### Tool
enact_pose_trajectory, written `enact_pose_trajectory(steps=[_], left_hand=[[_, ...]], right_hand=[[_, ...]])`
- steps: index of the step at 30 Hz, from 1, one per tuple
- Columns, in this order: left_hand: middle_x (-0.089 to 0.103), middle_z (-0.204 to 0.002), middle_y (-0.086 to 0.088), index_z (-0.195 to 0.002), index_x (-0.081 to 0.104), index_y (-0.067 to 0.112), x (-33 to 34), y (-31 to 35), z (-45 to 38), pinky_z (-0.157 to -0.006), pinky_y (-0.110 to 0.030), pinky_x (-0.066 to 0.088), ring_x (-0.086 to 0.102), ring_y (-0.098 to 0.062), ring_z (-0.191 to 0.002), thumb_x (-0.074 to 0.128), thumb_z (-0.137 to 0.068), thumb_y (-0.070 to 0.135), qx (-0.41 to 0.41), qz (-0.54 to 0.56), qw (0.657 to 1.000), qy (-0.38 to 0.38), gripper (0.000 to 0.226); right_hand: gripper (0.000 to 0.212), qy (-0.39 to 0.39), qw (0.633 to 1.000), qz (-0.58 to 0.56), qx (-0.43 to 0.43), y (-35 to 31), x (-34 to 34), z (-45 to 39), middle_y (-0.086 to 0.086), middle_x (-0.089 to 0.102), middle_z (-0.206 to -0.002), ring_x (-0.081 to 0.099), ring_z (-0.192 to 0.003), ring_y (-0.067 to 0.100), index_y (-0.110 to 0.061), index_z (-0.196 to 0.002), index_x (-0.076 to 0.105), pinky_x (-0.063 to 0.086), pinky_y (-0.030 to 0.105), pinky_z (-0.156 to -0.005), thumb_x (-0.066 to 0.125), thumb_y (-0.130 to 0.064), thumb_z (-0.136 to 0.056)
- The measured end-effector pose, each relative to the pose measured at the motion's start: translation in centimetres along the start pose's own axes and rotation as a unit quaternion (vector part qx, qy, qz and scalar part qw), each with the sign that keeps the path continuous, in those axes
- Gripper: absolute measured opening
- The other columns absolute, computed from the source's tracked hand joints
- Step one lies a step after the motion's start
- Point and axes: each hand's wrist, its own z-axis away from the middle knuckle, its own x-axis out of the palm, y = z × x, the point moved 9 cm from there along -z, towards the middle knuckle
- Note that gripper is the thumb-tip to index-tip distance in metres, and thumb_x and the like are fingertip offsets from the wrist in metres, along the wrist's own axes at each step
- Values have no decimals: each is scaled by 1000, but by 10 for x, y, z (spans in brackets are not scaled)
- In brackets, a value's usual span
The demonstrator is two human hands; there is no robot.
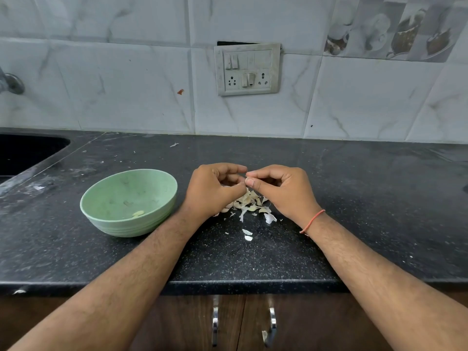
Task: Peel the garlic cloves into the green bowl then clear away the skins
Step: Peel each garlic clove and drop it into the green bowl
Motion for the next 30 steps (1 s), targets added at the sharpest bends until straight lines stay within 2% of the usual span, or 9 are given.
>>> enact_pose_trajectory(steps=[6,8,10,13,15,17,20,25,30], left_hand=[[82,-86,9,-114,80,21,0,-1,0,-81,-27,62,79,-12,-83,82,-85,11,-5,-7,1000,4,30],[81,-84,8,-112,81,22,-1,0,0,-79,-28,63,79,-17,-83,81,-85,11,-4,-11,1000,11,29],[81,-83,8,-111,81,24,-2,0,-1,-78,-27,63,78,-14,-79,81,-85,11,-2,-15,1000,17,29],[80,-82,11,-109,81,25,-4,0,-2,-76,-23,60,74,-6,-74,81,-85,12,5,-27,999,29,28],[81,-87,12,-112,80,24,-4,2,-3,-81,-24,62,76,-8,-79,83,-84,13,10,-25,999,31,30],[81,-93,11,-116,79,21,-4,3,-3,-85,-25,62,77,-9,-83,84,-83,12,15,-14,999,26,34],[81,-93,10,-117,78,19,-1,5,-2,-84,-21,62,77,-7,-84,89,-83,16,27,-14,999,14,36],[81,-92,11,-115,79,21,-3,2,-4,-83,-20,61,78,-5,-86,91,-85,21,31,-17,999,23,32],[80,-87,14,-110,82,25,-4,0,-5,-76,-24,62,74,0,-80,83,-92,21,26,-44,998,36,19]], right_hand=[[13,-4,1000,-9,3,0,1,0,-10,82,-95,78,-91,9,-19,-100,86,64,36,-86,89,-20,-87],[14,-8,1000,-19,15,2,2,0,-9,82,-93,78,-88,10,-18,-100,86,64,35,-84,89,-20,-86],[13,-12,999,-29,26,4,2,0,-7,82,-91,78,-84,14,-18,-100,86,64,35,-81,89,-20,-87],[10,-10,998,-45,34,6,1,-1,-4,82,-90,77,-81,13,-16,-99,84,61,28,-75,86,-17,-90],[7,-5,997,-56,44,8,0,-2,-1,82,-91,74,-80,9,-13,-99,83,58,24,-73,84,-13,-92],[6,-4,997,-62,54,11,1,-2,1,81,-91,75,-81,13,-13,-99,82,62,32,-75,82,-13,-93],[6,-5,995,-67,71,16,3,-2,3,82,-89,79,-84,23,-15,-100,82,66,44,-80,82,-16,-93],[19,-28,988,-121,92,16,8,-1,7,82,-94,79,-86,24,-12,-108,81,65,38,-74,84,-10,-90],[25,-26,988,-116,103,21,8,-1,3,83,-99,79,-90,32,-12,-111,83,66,42,-86,86,-6,-87]])
